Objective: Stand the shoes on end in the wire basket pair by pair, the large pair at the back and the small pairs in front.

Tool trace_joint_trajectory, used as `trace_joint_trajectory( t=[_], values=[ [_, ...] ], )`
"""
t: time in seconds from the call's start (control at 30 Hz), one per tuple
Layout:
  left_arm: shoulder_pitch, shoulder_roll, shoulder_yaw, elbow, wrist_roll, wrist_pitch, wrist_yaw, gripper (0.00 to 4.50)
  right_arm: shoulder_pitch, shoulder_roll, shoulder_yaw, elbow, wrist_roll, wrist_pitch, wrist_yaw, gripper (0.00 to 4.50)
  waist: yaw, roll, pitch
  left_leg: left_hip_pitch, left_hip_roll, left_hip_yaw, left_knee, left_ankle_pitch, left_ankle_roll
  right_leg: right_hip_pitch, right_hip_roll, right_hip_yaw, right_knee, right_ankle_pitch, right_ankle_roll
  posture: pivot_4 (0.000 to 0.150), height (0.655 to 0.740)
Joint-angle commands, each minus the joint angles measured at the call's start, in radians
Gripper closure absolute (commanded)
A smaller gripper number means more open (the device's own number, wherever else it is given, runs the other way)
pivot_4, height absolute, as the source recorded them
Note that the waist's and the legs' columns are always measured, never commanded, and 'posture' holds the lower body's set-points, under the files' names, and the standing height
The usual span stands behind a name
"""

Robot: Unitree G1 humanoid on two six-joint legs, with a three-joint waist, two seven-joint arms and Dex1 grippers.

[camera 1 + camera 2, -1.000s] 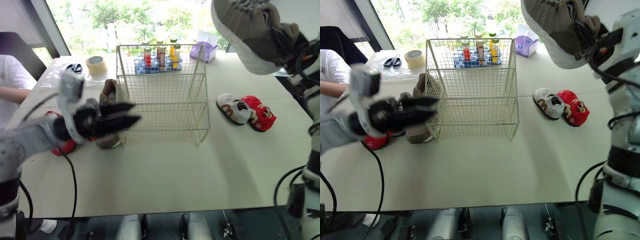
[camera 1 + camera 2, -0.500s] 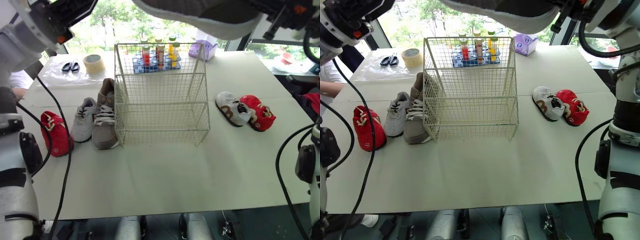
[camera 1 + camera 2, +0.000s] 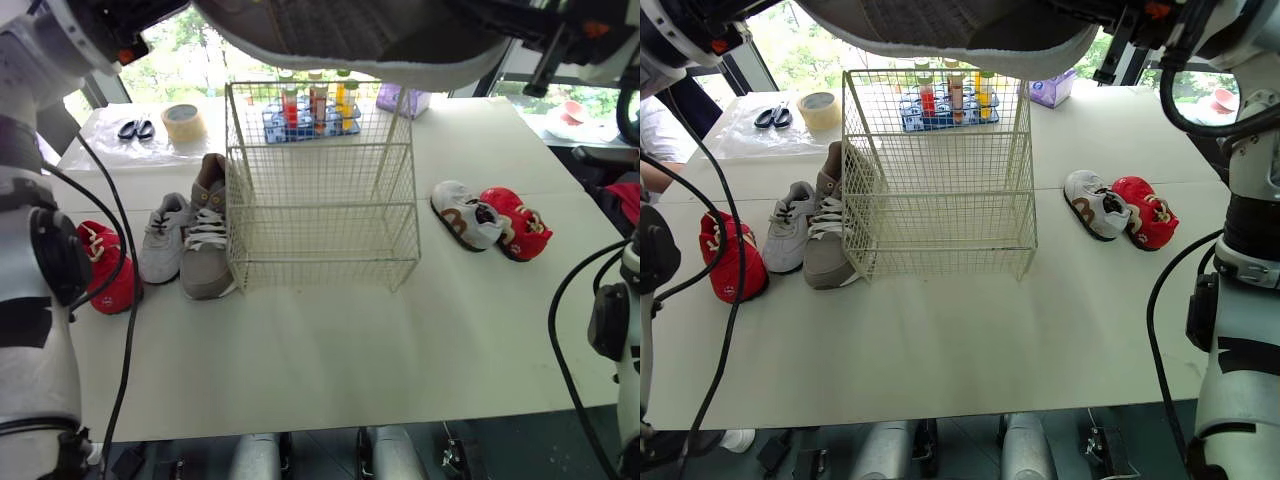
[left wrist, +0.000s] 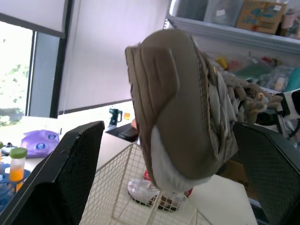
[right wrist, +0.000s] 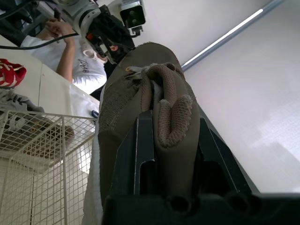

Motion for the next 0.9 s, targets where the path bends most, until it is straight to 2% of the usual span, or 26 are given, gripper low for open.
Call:
trace_joint_trajectory(
  t=[0.03, 0.1, 0.27, 0.33, 0.37, 0.43, 0.47, 0.57, 0.67, 0.7, 0.77, 0.9],
  values=[
    [-0.011, -0.015, -0.002, -0.03, 0.027, 0.037, -0.085, 0.25, -0.005, 0.015, -0.014, -0.057, 0.005, -0.034, -0.008, 4.23, 0.0, 0.0, 0.0, 0.0, 0.0, 0.0, 0.0, 0.0, 0.0, 0.0, 0.0, 0.0, 0.0, 0.0, 0.0, 0.15, 0.6675],
    [0.018, -0.026, -0.003, -0.075, 0.026, 0.071, -0.124, 0.8, 0.003, 0.027, -0.013, -0.072, 0.0, -0.036, -0.018, 4.23, -0.001, 0.0, 0.0, 0.0, 0.0, 0.0, 0.0, 0.0, 0.0, 0.0, 0.0, 0.0, 0.001, 0.0, 0.0, 0.15, 0.6675],
    [0.064, -0.038, 0.044, -0.156, -0.007, 0.165, -0.103, 3.05, 0.025, 0.014, -0.014, -0.099, 0.019, 0.03, -0.012, 4.23, -0.002, 0.0, 0.0, 0.0, 0.001, 0.0, 0.0, 0.0, 0.0, -0.001, 0.0, 0.0, 0.001, 0.0, 0.0, 0.15, 0.6675],
    [0.103, -0.044, 0.079, -0.215, -0.035, 0.201, -0.064, 3.69, 0.042, 0.005, -0.029, -0.117, 0.048, 0.1, -0.026, 4.23, 0.0, 0.0, 0.0, 0.0, 0.001, 0.0, 0.0, 0.0, 0.0, 0.0, 0.0, 0.0, 0.001, 0.0, 0.0, 0.15, 0.6675],
    [0.124, -0.048, 0.102, -0.249, -0.049, 0.219, -0.038, 3.8, 0.049, 0.003, -0.045, -0.125, 0.074, 0.142, -0.038, 4.23, 0.002, 0.0, 0.0, 0.0, 0.0, 0.0, 0.0, 0.0, 0.0, 0.0, 0.0, 0.0, 0.001, 0.0, 0.0, 0.15, 0.6675],
    [0.182, -0.077, 0.189, -0.343, -0.106, 0.273, 0.072, 3.81, 0.062, 0.019, -0.131, -0.115, 0.16, 0.245, -0.12, 3.24, 0.004, 0.0, 0.0, 0.0, 0.001, -0.001, 0.001, 0.0, 0.0, 0.001, 0.0, 0.0, 0.001, 0.0, 0.0, 0.15, 0.6675],
    [0.239, -0.121, 0.265, -0.437, -0.151, 0.285, 0.182, 3.81, 0.087, 0.039, -0.213, -0.09, 0.21, 0.29, -0.2, 2.87, 0.006, -0.001, 0.0, 0.0, 0.0, -0.001, 0.001, 0.0, 0.0, 0.001, -0.001, 0.0, 0.001, 0.0, 0.0, 0.15, 0.6675],
    [0.396, -0.343, 0.494, -0.779, -0.309, 0.265, 0.59, 3.81, 0.221, 0.123, -0.45, -0.071, 0.362, 0.389, -0.43, 1.4, 0.018, -0.007, -0.003, 0.001, 0.001, -0.007, 0.004, 0.0, 0.0, 0.006, -0.001, -0.002, 0.001, 0.0, 0.0, 0.15, 0.6675],
    [0.487, -0.586, 0.581, -1.07, -0.464, 0.196, 0.945, 3.81, 0.34, 0.23, -0.587, -0.108, 0.574, 0.48, -0.603, 0.03, 0.027, -0.008, -0.003, 0.003, 0.001, -0.014, 0.007, 0.0, 0.0, 0.013, -0.002, -0.004, 0.0, 0.001, 0.001, 0.15, 0.6675],
    [0.511, -0.658, 0.582, -1.146, -0.496, 0.162, 1.043, 3.81, 0.379, 0.264, -0.612, -0.122, 0.658, 0.513, -0.638, 0.03, 0.029, -0.008, -0.003, 0.003, 0.002, -0.015, 0.008, 0.0, 0.0, 0.014, -0.002, -0.004, 0.0, 0.001, 0.001, 0.15, 0.6675],
    [0.55, -0.752, 0.572, -1.247, -0.562, 0.12, 1.187, 3.81, 0.427, 0.313, -0.625, -0.143, 0.711, 0.527, -0.694, 0.03, 0.029, -0.008, -0.002, 0.002, 0.0, -0.015, 0.009, 0.0, 0.0, 0.014, -0.002, -0.004, 0.001, 0.001, 0.0, 0.15, 0.6675],
    [0.65, -0.881, 0.507, -1.368, -0.656, 0.047, 1.367, 3.81, 0.47, 0.418, -0.482, -0.199, 0.751, 0.572, -0.712, 0.03, 0.02, -0.005, -0.003, 0.007, -0.001, -0.012, 0.008, 0.0, 0.0, 0.013, -0.001, -0.001, 0.005, 0.001, 0.0, 0.15, 0.6675]
  ],
)
